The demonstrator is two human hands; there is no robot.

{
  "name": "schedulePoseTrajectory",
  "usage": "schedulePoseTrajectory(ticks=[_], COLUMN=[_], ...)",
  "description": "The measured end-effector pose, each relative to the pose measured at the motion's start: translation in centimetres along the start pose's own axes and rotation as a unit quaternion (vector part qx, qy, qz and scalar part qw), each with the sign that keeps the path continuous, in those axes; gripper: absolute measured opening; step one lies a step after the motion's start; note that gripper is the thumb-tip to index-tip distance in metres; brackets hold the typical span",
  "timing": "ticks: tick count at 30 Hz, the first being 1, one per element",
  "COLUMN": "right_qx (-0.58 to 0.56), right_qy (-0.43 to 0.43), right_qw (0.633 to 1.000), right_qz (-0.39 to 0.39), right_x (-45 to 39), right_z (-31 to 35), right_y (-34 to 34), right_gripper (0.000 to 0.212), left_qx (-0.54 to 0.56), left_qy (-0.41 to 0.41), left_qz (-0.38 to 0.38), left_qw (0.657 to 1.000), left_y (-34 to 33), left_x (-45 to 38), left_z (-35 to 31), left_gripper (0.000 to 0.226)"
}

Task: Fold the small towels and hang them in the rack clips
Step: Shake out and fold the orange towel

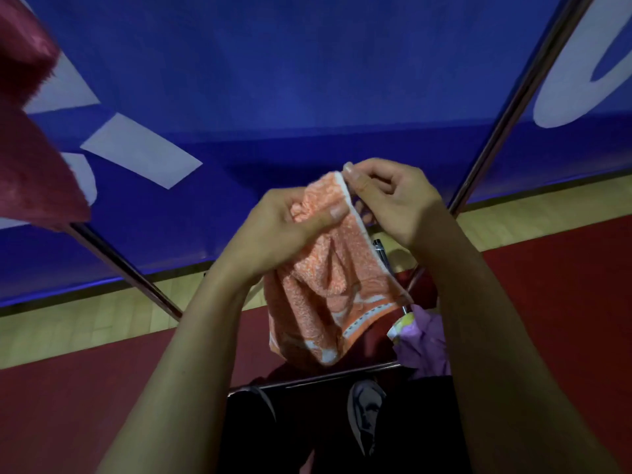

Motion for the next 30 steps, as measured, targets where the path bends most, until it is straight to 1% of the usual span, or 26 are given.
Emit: schedulePoseTrajectory(ticks=[1,2,4,5,6,7,8,9,11,15,17,19,21,23,25,27,29,30], right_qx=[0.006,0.031,0.131,0.205,0.289,0.355,0.392,0.401,0.391,0.438,0.428,0.399,0.366,0.386,0.394,0.376,0.326,0.295], right_qy=[-0.005,-0.009,-0.038,-0.064,-0.085,-0.105,-0.12,-0.13,-0.139,-0.151,-0.157,-0.161,-0.177,-0.163,-0.135,-0.091,-0.041,-0.016], right_qw=[1.0,0.998,0.984,0.967,0.942,0.918,0.903,0.899,0.902,0.882,0.887,0.9,0.909,0.903,0.906,0.922,0.945,0.955], right_qz=[0.019,0.048,0.114,0.139,0.147,0.139,0.127,0.117,0.117,0.09,0.075,0.073,0.092,0.093,0.073,0.039,0.007,0.0], right_x=[-0.1,-0.1,0.1,0.0,-0.1,-0.4,-0.6,-0.8,-0.8,-0.8,-0.8,-0.8,-0.6,-0.7,-0.8,-0.8,-0.6,-0.5], right_z=[-0.3,-0.7,-2.0,-3.0,-3.9,-4.7,-5.1,-5.4,-5.4,-5.7,-5.9,-6.0,-6.0,-6.0,-6.0,-5.5,-4.3,-3.5], right_y=[0.1,0.2,0.2,0.2,0.2,0.1,0.2,0.2,0.3,0.8,1.1,1.6,2.1,2.4,2.4,2.5,2.3,2.1], right_gripper=[0.034,0.04,0.05,0.052,0.05,0.046,0.041,0.035,0.024,0.018,0.013,0.012,0.008,0.014,0.022,0.025,0.02,0.015], left_qx=[0.022,0.042,0.073,0.082,0.088,0.093,0.095,0.096,0.088,0.096,0.118,0.115,0.075,0.073,0.106,0.159,0.179,0.145], left_qy=[0.0,-0.002,-0.009,-0.01,-0.009,-0.002,0.005,0.013,0.019,0.039,0.047,0.058,0.077,0.084,0.07,0.061,0.085,0.103], left_qz=[-0.022,-0.04,-0.071,-0.083,-0.093,-0.102,-0.108,-0.117,-0.14,-0.186,-0.198,-0.241,-0.289,-0.316,-0.307,-0.265,-0.18,-0.127], left_qw=[1.0,0.998,0.995,0.993,0.992,0.99,0.99,0.988,0.986,0.977,0.972,0.962,0.951,0.942,0.943,0.949,0.964,0.976], left_y=[0.5,0.9,1.9,2.3,2.8,3.2,3.6,3.9,4.4,5.3,5.8,6.3,6.7,6.9,7.2,7.2,6.8,6.5], left_x=[0.1,0.1,0.3,0.3,0.4,0.4,0.5,0.5,0.6,0.6,0.7,0.8,0.9,0.9,0.8,0.7,0.9,1.0], left_z=[-0.1,-0.2,-0.3,-0.2,-0.1,0.1,0.3,0.6,0.8,1.4,1.8,2.2,2.2,2.4,2.5,2.5,2.0,1.5], left_gripper=[0.013,0.015,0.025,0.027,0.027,0.025,0.024,0.023,0.023,0.033,0.039,0.05,0.042,0.038,0.041,0.046,0.064,0.076])
Point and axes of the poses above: each hand's wrist, its own x-axis away from the middle knuckle, its own y-axis out of the back of the hand, z = x × y, the point moved 2 cm from there along -x, towards the middle knuckle, and after that the axes turned 15 degrees about -y, right-handed, at the moved point
